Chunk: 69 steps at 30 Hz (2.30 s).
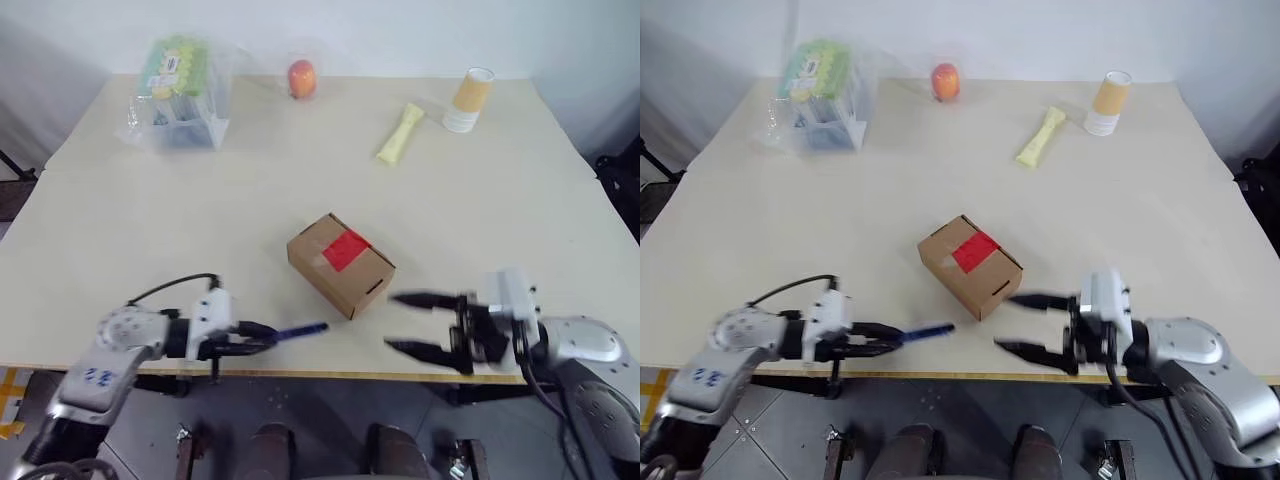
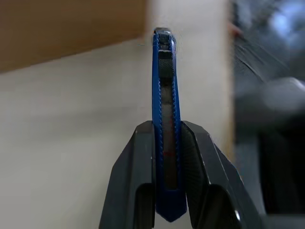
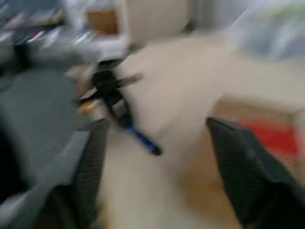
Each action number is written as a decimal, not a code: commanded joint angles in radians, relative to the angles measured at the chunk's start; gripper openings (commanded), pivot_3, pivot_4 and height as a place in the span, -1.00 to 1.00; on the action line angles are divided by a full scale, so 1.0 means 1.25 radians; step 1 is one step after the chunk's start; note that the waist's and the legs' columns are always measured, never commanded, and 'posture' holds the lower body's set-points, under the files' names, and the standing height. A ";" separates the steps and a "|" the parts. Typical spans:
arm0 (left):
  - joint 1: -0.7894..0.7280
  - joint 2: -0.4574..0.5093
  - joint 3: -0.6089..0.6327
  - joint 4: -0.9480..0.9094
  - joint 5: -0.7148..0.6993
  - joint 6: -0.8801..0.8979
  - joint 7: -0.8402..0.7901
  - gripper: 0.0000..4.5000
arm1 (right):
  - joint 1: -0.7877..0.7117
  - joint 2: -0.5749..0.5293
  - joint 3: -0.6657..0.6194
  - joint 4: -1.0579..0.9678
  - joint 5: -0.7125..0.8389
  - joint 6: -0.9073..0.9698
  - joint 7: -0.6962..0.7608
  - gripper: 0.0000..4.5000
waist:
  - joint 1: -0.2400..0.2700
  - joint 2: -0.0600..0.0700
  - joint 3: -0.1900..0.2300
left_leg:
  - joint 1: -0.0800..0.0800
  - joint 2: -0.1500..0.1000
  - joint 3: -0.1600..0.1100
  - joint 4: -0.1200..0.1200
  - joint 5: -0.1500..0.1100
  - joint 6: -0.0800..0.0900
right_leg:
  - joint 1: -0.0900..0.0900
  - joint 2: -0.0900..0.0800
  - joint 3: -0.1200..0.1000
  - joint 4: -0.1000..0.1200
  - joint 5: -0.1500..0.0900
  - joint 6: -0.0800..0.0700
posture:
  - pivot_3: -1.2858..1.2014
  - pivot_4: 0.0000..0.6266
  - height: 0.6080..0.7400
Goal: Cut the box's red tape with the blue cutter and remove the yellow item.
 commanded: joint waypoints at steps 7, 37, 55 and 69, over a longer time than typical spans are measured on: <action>-0.162 -0.084 -0.171 0.092 0.140 -0.051 -0.003 -0.81 | 0.033 0.003 0.001 -0.068 -0.022 0.016 -0.055 -0.99 | -0.013 -0.001 0.001 | 0.001 0.000 0.001 0.001 0.000 0.000 | -0.001 0.000 0.000 0.001 0.000 0.000 | 0.03 -0.52 1.00; -0.218 -0.122 -0.223 0.001 0.179 0.166 0.075 -0.81 | -0.098 -0.006 0.184 0.172 -0.331 -0.063 -0.025 -0.99 | 0.003 -0.002 0.001 | 0.000 0.000 0.001 0.003 0.000 0.001 | 0.001 0.000 0.000 0.001 0.000 0.001 | 0.03 -0.52 1.00; -0.223 -0.123 -0.231 -0.011 0.182 0.171 0.078 -0.81 | -0.197 0.082 0.300 0.269 -0.399 -0.069 0.004 -0.99 | 0.002 -0.002 0.001 | 0.001 0.000 0.001 0.004 0.000 0.001 | 0.001 0.000 0.000 0.002 0.000 0.001 | 0.03 -0.52 1.00; -0.229 -0.125 -0.239 -0.002 0.191 0.145 0.075 -0.81 | -0.237 0.148 0.338 0.255 -0.395 -0.014 -0.005 -0.99 | 0.001 -0.002 0.001 | 0.001 0.000 0.001 0.004 0.000 0.001 | 0.001 0.000 0.000 0.002 0.000 0.001 | 0.03 -0.52 1.00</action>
